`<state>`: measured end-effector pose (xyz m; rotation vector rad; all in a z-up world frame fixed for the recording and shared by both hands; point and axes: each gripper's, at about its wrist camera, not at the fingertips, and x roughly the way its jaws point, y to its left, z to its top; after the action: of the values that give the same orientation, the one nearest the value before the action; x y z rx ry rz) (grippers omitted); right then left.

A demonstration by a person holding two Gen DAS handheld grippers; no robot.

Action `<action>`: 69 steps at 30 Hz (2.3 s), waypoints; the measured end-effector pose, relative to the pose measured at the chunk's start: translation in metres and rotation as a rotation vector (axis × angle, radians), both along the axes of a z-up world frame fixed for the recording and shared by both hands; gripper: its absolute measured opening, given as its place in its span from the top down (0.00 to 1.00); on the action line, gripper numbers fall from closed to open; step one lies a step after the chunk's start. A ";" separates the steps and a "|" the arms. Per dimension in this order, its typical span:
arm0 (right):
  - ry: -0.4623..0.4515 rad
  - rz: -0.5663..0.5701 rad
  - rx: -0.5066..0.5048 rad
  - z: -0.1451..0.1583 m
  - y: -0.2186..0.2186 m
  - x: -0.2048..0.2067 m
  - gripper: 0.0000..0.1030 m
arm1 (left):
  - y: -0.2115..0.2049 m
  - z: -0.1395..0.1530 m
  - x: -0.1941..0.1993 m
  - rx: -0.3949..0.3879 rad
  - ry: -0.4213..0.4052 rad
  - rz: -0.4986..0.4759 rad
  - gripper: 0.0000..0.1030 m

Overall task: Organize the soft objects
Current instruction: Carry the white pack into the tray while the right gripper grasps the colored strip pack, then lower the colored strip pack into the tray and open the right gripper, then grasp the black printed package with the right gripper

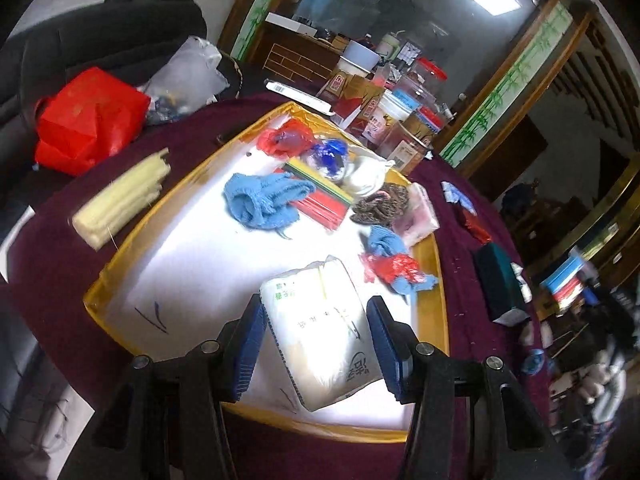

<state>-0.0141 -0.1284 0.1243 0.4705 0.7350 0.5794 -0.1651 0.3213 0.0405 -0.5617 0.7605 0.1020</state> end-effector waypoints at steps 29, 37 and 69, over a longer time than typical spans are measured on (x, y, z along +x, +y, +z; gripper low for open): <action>0.311 0.534 -0.267 -0.116 0.326 0.007 0.81 | 0.044 0.009 -0.046 0.036 -0.102 0.131 0.28; 0.115 0.451 -0.361 -0.084 0.309 -0.006 0.51 | 0.039 0.008 -0.047 0.024 -0.116 0.111 0.25; 0.091 -0.335 -0.292 -0.075 -0.123 -0.023 0.24 | -0.139 0.027 -0.011 0.076 -0.077 -0.311 0.19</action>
<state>-0.0367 -0.2518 0.0494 0.3391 0.7929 0.1342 -0.1764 0.1818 0.0678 -0.3676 0.7569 -0.1763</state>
